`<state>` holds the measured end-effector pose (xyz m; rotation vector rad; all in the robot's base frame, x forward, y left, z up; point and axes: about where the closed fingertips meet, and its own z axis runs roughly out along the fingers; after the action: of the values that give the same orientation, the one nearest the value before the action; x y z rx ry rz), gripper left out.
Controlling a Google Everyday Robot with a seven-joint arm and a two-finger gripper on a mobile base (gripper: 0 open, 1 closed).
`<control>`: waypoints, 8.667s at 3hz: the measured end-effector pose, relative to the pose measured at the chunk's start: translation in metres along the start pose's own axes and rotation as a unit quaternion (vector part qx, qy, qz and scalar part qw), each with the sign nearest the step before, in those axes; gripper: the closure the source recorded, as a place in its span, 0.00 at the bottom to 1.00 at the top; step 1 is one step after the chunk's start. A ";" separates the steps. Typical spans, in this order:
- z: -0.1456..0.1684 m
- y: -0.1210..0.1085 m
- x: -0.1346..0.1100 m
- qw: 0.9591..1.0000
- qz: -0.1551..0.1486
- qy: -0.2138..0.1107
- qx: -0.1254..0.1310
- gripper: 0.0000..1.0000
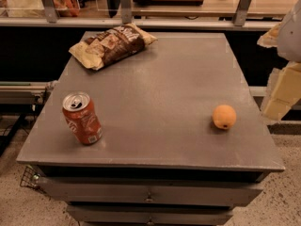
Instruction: Move coke can near orange
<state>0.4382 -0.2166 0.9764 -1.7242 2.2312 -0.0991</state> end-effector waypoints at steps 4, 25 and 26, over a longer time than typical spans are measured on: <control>0.042 0.015 -0.118 0.967 0.045 -0.249 -0.041 0.00; 0.093 -0.089 0.010 0.864 0.227 -0.449 -0.022 0.86; 0.099 -0.079 0.013 0.861 0.228 -0.452 -0.048 0.55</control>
Offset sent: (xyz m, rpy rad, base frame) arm 0.0131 0.0299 -0.0166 0.3489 0.0004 -0.0403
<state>0.5374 -0.2366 0.8995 -0.8930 1.8126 0.7764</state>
